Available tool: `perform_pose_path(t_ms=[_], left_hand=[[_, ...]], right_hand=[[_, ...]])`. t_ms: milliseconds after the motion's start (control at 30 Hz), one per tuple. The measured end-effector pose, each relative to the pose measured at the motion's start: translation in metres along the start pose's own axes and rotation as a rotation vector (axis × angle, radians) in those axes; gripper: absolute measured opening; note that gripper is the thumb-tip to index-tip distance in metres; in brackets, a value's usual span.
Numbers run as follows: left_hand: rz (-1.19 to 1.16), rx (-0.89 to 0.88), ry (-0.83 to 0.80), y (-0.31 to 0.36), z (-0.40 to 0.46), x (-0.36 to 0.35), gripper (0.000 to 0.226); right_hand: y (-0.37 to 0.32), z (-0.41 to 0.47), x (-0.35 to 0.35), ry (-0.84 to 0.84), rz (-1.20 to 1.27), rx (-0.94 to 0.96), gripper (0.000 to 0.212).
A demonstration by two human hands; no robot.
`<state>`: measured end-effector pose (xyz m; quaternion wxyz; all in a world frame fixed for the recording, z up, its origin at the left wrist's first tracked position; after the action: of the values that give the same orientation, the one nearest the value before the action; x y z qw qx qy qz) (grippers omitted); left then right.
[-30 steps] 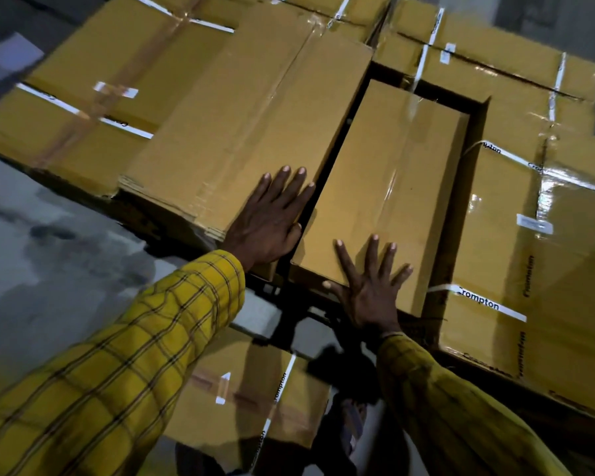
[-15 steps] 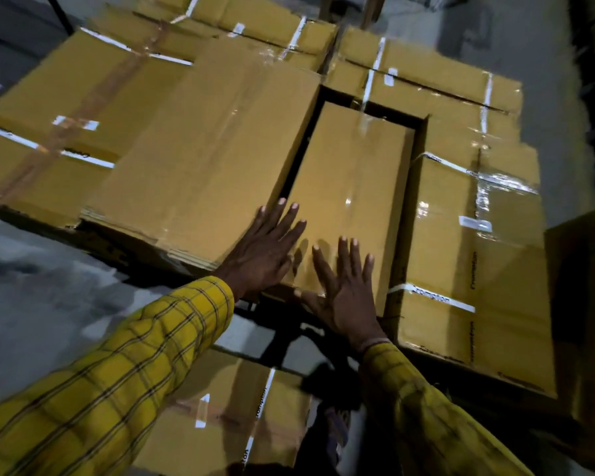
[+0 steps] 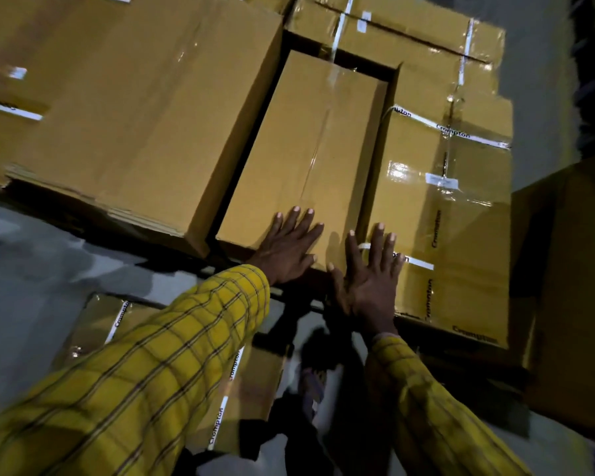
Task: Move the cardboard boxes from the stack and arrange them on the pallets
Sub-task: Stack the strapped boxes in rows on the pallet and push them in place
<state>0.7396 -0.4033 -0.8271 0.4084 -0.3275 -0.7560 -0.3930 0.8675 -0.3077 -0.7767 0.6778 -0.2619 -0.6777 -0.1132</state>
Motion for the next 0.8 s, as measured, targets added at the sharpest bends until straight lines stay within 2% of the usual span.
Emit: perform_pose_path(t_ms=[100, 200, 333, 433, 533, 667, 800], left_hand=[[-0.064, -0.001, 0.015, -0.001, -0.009, 0.007, 0.069], [-0.231, 0.001, 0.169, -0.001, -0.046, 0.019, 0.065], [-0.46, 0.111, 0.399, -0.016, -0.144, -0.005, 0.059], [-0.54, 0.318, 0.457, -0.053, -0.224, -0.069, 0.06], [-0.649, 0.594, 0.48, -0.107, -0.296, -0.15, 0.062], [-0.824, 1.015, 0.524, -0.181, -0.369, -0.253, 0.066], [-0.975, 1.335, 0.521, -0.228, -0.417, -0.355, 0.072]], right_hand=[[-0.004, 0.0, 0.001, -0.026, 0.017, 0.025, 0.078], [-0.019, -0.005, 0.006, -0.035, 0.072, 0.075, 0.079], [-0.098, -0.05, 0.006, -0.035, 0.123, 0.372, 0.073], [-0.161, -0.095, -0.046, -0.206, 0.169, 0.602, 0.07], [-0.212, -0.125, -0.138, -0.411, 0.079, 0.778, 0.07], [-0.266, -0.138, -0.262, -0.627, -0.036, 0.845, 0.078], [-0.308, -0.134, -0.36, -0.718, -0.076, 0.863, 0.081]])
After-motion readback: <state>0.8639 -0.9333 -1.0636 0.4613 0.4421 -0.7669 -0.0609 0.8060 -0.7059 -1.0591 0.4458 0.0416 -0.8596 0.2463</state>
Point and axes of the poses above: each hand's wrist, its own z-axis towards the middle knuckle, its own x-axis out of the back of the hand, y = z × x, the point moved 10 cm from there along z, towards the middle knuckle, and after that the axes turned 4 degrees about -y, right-handed, at the moved point
